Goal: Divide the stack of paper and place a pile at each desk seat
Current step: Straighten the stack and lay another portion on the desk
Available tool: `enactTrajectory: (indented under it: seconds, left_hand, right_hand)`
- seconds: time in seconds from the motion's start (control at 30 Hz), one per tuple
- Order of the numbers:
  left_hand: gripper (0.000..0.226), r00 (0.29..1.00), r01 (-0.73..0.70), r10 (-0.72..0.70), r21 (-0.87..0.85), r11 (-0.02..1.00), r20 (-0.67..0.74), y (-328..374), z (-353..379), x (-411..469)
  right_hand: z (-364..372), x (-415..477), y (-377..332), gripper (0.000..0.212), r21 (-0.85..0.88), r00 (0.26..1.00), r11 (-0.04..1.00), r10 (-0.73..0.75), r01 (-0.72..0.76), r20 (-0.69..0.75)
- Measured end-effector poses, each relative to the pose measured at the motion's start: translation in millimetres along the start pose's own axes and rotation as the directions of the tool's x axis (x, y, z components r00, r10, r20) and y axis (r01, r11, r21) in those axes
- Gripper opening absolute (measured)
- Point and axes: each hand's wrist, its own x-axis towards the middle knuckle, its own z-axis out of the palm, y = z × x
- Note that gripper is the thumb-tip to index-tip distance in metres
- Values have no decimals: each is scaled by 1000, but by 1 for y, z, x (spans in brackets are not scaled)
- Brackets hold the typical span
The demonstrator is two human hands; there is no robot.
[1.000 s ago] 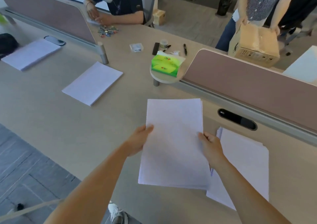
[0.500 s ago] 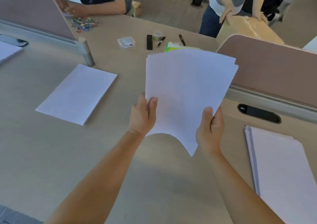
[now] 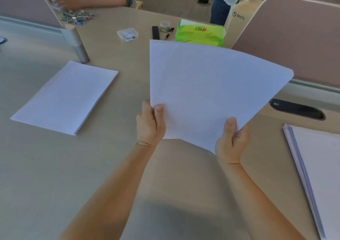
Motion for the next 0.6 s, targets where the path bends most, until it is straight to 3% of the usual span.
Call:
enactTrajectory:
  seconds: [0.07,0.1,0.23,0.33,0.43,0.6]
  left_hand:
    - [37,1000,4,-5,16,1000,11,10,2,6]
    - [38,1000,-2,1,28,1000,30,15,3,7]
    - [27,966,104,-130,126,987,223,33,-10,9]
    - [37,893,211,-312,310,927,324,23,-26,-4]
    - [45,816,258,-456,480,838,356,2,-38,-19]
    - [50,762,270,-560,627,731,325,-27,-54,-7]
  right_hand:
    - [5,8,-10,24,-71,999,997,38,-38,-1]
    - [5,11,-17,22,-112,999,993,39,-39,2]
    - [-14,10,-38,33,-241,985,958,171,-158,36]
    - [-24,-11,-38,30,-338,948,908,299,-247,109]
    - [-16,-33,-32,49,-392,893,870,400,-299,206]
    - [28,-38,-29,38,-479,806,794,534,-375,254]
